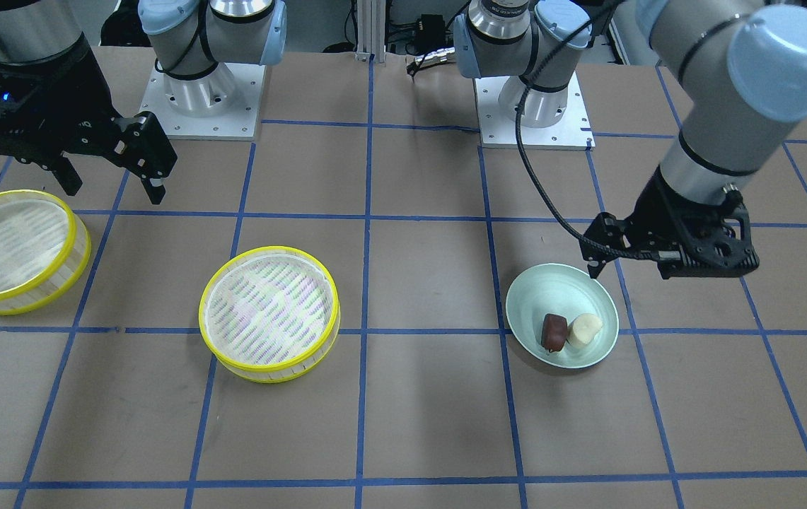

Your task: Stack buns with steamer

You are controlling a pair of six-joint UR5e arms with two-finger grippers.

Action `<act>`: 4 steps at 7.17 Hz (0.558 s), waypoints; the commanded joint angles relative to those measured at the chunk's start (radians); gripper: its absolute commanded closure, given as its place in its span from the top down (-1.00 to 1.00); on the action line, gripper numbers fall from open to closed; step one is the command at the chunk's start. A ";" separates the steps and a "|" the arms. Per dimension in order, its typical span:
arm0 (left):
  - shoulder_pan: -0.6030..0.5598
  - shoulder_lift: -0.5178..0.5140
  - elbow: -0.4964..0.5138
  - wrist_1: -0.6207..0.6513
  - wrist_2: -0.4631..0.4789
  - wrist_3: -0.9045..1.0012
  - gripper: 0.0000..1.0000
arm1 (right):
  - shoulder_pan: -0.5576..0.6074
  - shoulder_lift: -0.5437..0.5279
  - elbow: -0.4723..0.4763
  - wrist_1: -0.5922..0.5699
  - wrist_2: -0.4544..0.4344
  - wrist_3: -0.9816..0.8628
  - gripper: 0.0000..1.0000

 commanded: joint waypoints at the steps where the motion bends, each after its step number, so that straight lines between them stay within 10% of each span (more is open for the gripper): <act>1: 0.092 -0.097 -0.072 0.079 0.005 0.065 1.00 | -0.002 0.000 0.000 0.000 0.000 0.000 1.00; 4: 0.105 -0.187 -0.111 0.117 0.003 0.064 0.99 | 0.000 0.000 0.000 0.000 0.000 0.000 1.00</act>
